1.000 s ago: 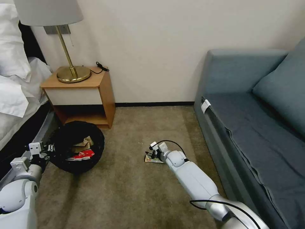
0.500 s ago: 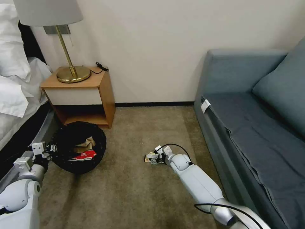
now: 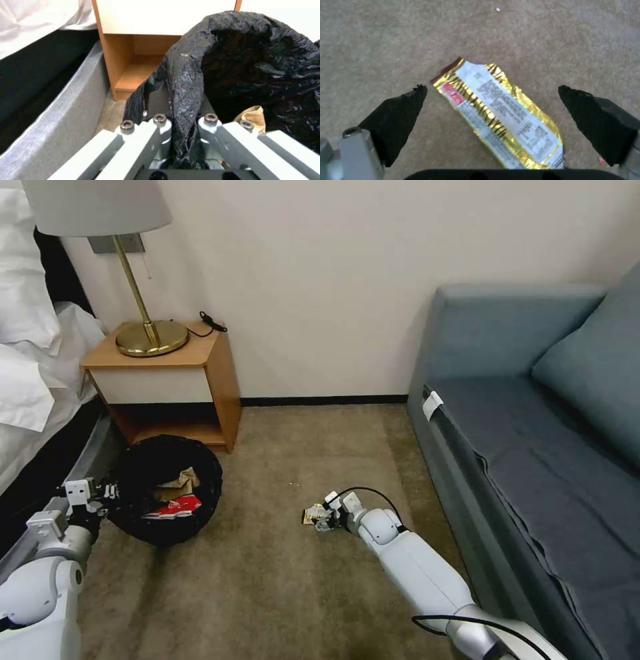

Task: Pick up the trash bin, then pick up the garbage on the floor and place it into the trash bin.

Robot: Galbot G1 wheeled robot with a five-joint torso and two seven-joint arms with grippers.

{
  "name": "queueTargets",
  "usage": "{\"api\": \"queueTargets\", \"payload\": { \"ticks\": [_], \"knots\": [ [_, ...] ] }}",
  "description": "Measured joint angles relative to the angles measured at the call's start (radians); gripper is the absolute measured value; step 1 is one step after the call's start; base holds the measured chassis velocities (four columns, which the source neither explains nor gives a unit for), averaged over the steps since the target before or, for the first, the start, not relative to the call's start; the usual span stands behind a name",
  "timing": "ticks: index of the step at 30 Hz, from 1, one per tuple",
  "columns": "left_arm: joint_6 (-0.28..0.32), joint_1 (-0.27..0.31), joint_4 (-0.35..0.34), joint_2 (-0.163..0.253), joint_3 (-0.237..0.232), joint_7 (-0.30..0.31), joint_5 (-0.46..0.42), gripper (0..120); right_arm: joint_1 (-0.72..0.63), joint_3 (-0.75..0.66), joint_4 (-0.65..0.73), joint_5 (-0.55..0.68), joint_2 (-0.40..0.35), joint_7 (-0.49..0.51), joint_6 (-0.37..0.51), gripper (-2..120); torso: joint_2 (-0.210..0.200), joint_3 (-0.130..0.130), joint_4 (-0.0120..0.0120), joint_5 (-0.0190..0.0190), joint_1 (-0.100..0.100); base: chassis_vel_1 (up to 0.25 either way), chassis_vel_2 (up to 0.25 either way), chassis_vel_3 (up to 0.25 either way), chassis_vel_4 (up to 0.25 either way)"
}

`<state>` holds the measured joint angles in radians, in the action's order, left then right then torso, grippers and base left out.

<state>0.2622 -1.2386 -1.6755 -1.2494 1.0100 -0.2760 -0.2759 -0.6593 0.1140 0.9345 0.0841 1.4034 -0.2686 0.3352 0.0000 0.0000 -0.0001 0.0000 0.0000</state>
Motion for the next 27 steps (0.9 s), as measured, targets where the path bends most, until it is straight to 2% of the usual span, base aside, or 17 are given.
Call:
{"api": "queueTargets", "payload": {
  "ticks": [27],
  "knots": [
    [0.000,0.008,0.008,0.002,-0.002,-0.001,-0.002,4,-0.009,0.031,0.006,-0.013,-0.017,-0.026,0.032,100,0.000,0.000,0.0000,0.0000,0.000,-0.008,0.011,0.010,-0.011]
  ]
}}
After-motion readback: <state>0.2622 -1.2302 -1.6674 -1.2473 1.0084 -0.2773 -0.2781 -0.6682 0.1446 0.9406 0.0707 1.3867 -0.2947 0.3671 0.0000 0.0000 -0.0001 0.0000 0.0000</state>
